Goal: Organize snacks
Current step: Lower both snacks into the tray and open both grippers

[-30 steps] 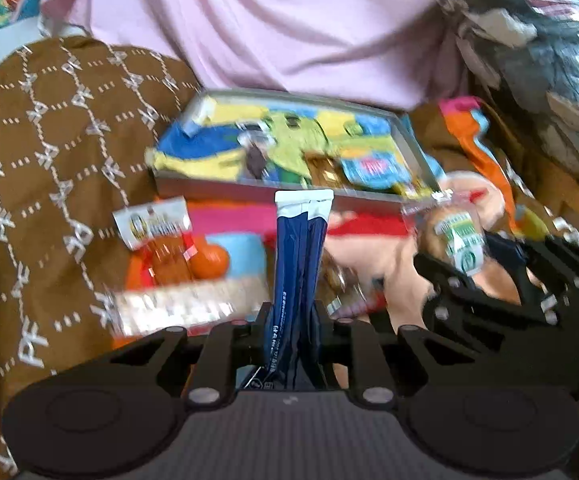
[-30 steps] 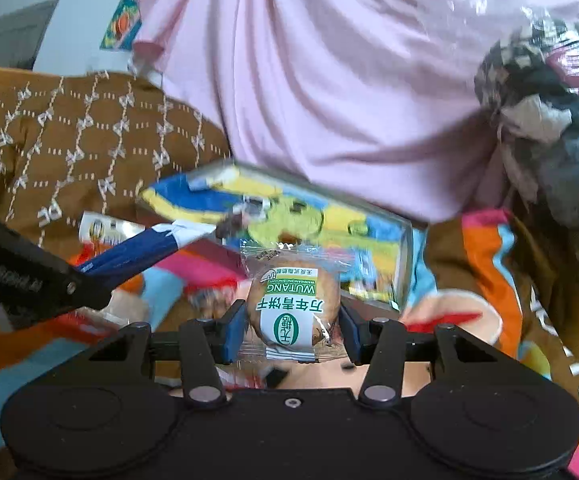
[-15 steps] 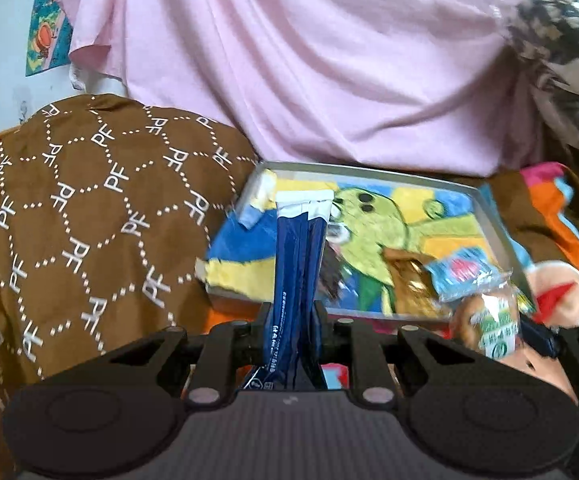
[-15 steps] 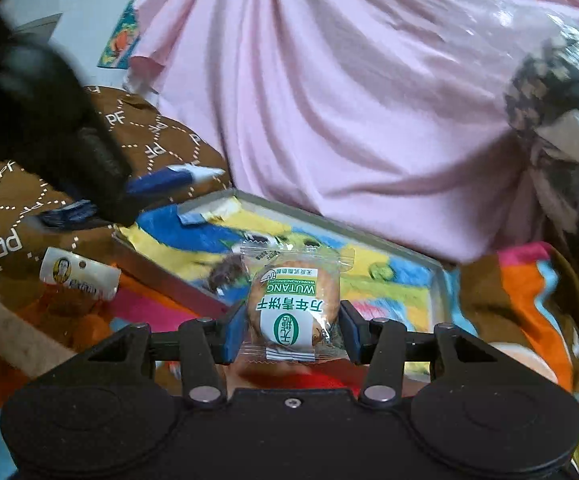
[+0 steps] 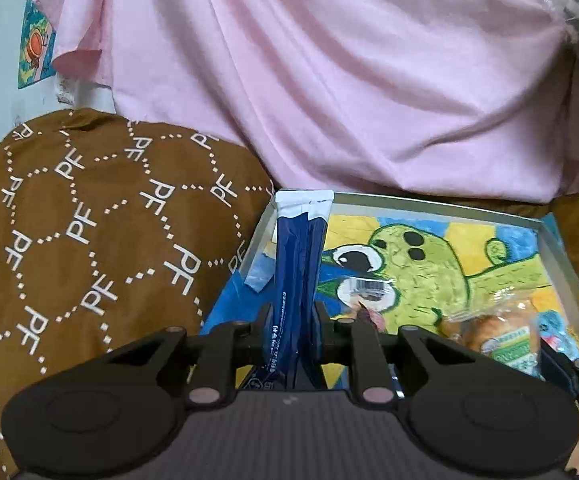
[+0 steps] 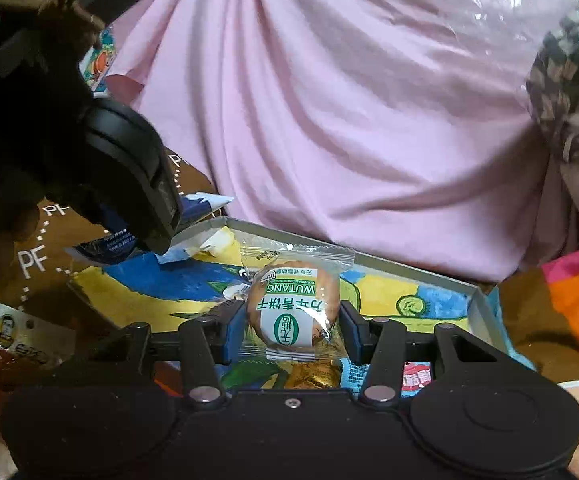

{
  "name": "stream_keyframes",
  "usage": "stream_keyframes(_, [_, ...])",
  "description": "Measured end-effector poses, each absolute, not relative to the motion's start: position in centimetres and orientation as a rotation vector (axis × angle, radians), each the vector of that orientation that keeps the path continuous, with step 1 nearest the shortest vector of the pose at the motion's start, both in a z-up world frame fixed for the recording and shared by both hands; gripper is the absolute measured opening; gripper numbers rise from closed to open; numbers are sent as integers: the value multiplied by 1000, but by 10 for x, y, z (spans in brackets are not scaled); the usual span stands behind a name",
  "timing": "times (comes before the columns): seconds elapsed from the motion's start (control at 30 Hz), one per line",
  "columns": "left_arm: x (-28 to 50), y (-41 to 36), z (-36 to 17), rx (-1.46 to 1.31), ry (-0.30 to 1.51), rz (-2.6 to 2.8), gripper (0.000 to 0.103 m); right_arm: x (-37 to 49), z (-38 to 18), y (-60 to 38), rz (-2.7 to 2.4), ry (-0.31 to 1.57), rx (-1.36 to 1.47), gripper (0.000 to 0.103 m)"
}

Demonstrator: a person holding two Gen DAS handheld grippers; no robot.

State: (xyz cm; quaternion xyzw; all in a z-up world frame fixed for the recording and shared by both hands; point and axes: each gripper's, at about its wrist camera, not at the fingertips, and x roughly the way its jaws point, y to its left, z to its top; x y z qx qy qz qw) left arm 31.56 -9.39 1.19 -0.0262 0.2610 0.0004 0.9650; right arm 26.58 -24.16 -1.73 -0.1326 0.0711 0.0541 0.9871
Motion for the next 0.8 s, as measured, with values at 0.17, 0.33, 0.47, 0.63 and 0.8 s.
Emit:
stream_keyframes(0.17, [333,-94,0,-63,544,25,21,276,-23,-240,124,164,-256,51])
stream_keyframes(0.33, [341,-92,-12,-96,574,36,21,284,-32,-241,131,211,-237,51])
stream_keyframes(0.47, [343,-93,-19,-101,584,40,21,287,-35,-242,132,226,-222,51])
stream_keyframes(0.63, [343,-93,-23,-102,595,42,21,289,-37,-242,129,238,-213,51])
stream_keyframes(0.8, [343,-94,-25,-92,602,41,21,292,-38,-242,130,246,-205,51])
